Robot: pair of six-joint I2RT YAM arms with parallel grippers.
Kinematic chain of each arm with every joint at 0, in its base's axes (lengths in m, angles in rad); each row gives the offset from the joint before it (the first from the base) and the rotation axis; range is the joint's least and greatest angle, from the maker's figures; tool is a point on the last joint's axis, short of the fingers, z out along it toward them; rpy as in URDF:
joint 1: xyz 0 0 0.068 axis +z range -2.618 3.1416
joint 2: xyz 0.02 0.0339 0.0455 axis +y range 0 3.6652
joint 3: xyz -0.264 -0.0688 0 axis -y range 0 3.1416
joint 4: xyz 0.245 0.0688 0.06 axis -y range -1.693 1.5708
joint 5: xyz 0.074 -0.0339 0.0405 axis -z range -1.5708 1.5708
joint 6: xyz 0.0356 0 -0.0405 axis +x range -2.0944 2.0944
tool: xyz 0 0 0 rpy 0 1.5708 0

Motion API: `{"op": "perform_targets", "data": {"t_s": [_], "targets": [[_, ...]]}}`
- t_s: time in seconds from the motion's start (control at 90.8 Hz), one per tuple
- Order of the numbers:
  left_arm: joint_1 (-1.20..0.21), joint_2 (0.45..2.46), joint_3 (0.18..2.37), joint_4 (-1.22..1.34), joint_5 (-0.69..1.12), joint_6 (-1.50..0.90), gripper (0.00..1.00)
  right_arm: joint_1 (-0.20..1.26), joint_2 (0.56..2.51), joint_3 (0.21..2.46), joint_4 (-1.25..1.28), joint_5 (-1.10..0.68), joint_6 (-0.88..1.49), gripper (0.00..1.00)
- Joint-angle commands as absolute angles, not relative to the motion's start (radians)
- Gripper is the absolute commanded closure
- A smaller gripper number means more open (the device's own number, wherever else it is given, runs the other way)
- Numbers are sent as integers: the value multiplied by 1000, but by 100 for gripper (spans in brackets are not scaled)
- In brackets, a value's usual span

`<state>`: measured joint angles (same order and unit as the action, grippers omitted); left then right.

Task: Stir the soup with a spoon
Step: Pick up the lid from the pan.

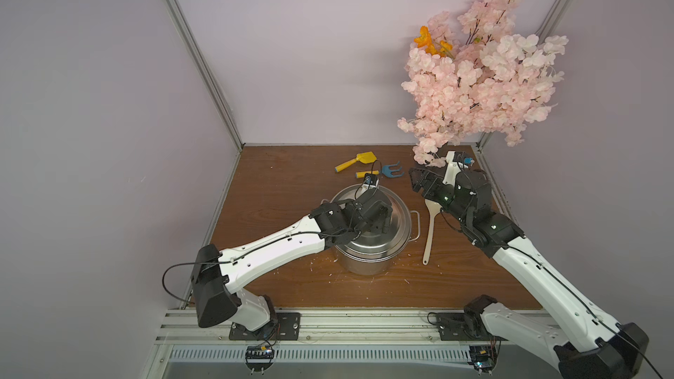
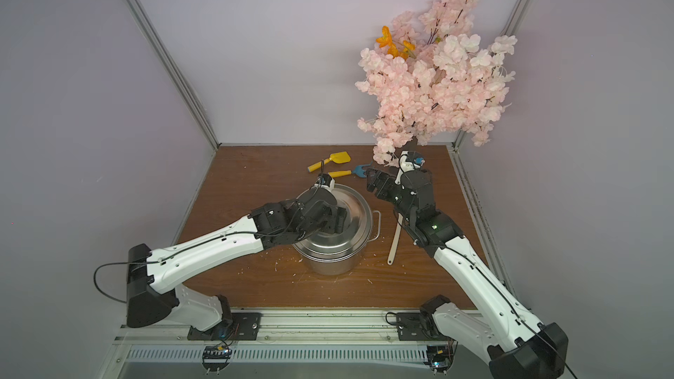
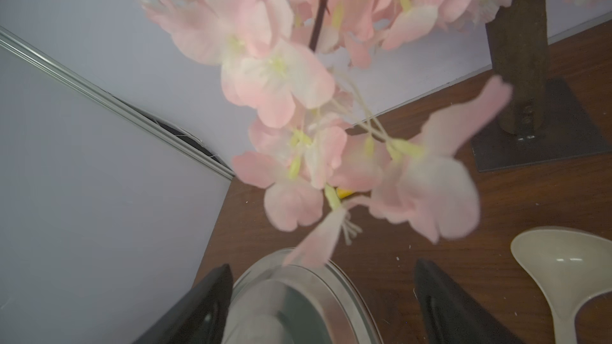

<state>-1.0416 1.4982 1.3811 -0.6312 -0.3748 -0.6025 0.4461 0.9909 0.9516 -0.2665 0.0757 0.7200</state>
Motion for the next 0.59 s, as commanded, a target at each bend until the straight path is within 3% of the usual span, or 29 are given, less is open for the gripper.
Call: {"op": "perform_targets", "data": {"t_s": [0.0, 0.451, 0.583], "targets": [[-1054, 1526, 1415, -705, -450, -585, 21, 452, 948, 940, -318, 101, 687, 10], [-1068, 1598, 1430, -785, -484, -581, 35, 452, 911, 903, -345, 107, 678, 7], [-1069, 1618, 1435, -786, -481, -579, 44, 452, 907, 898, -344, 112, 675, 6]]}}
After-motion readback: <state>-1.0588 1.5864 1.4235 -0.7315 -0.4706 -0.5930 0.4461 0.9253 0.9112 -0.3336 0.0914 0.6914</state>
